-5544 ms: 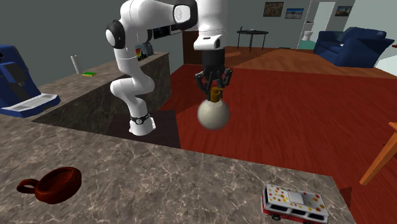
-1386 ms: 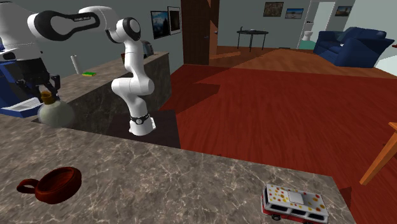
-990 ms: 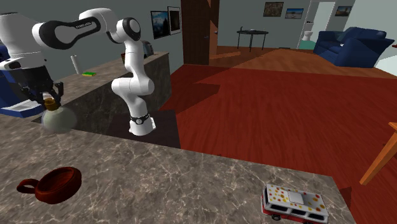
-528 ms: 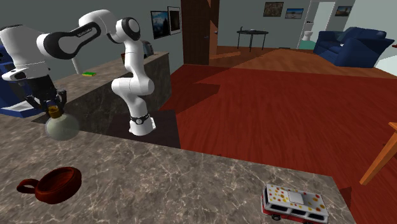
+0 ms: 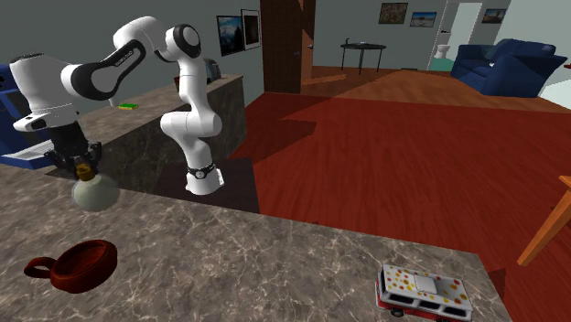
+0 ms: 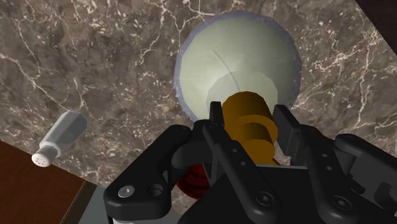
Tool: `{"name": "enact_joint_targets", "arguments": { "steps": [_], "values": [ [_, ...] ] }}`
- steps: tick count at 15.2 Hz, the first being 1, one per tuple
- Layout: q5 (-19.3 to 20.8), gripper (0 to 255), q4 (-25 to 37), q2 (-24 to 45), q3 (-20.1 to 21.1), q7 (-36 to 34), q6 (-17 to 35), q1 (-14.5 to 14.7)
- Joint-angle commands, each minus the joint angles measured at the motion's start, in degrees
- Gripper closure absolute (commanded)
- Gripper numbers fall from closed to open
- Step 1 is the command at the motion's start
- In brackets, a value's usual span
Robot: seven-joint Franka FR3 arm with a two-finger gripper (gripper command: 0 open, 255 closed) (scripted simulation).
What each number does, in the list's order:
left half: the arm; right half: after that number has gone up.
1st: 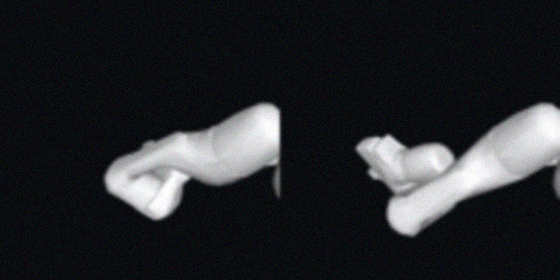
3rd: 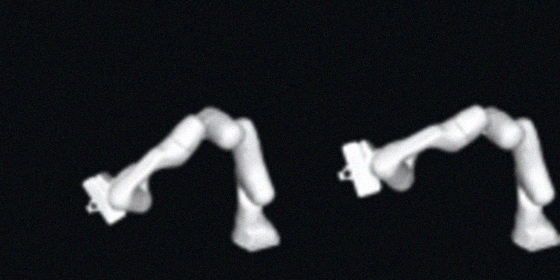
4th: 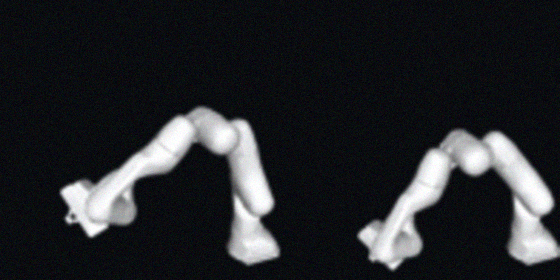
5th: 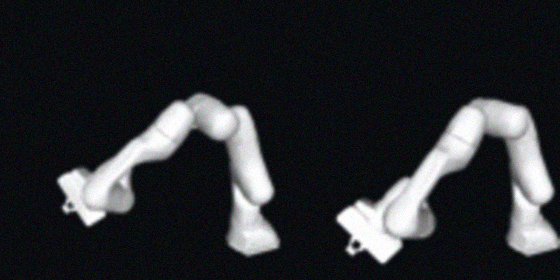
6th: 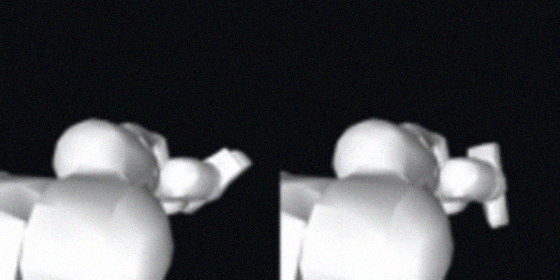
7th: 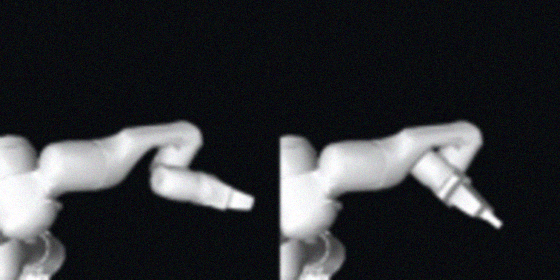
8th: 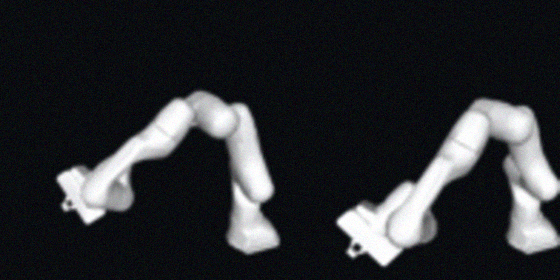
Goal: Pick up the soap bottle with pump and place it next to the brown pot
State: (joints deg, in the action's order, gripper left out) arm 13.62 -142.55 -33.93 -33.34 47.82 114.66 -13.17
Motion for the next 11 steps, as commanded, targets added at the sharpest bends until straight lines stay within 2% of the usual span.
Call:
{"name": "enact_joint_targets", "arguments": {
  "steps": [1, 11],
  "values": [
    [0.2, 255, -1.2, 0.5, -0.6, 0.2, 1.8, 0.0],
    [0.7, 255, -6.5, 4.1, -3.4, 1.2, 10.6, 0.4]
  ]
}}
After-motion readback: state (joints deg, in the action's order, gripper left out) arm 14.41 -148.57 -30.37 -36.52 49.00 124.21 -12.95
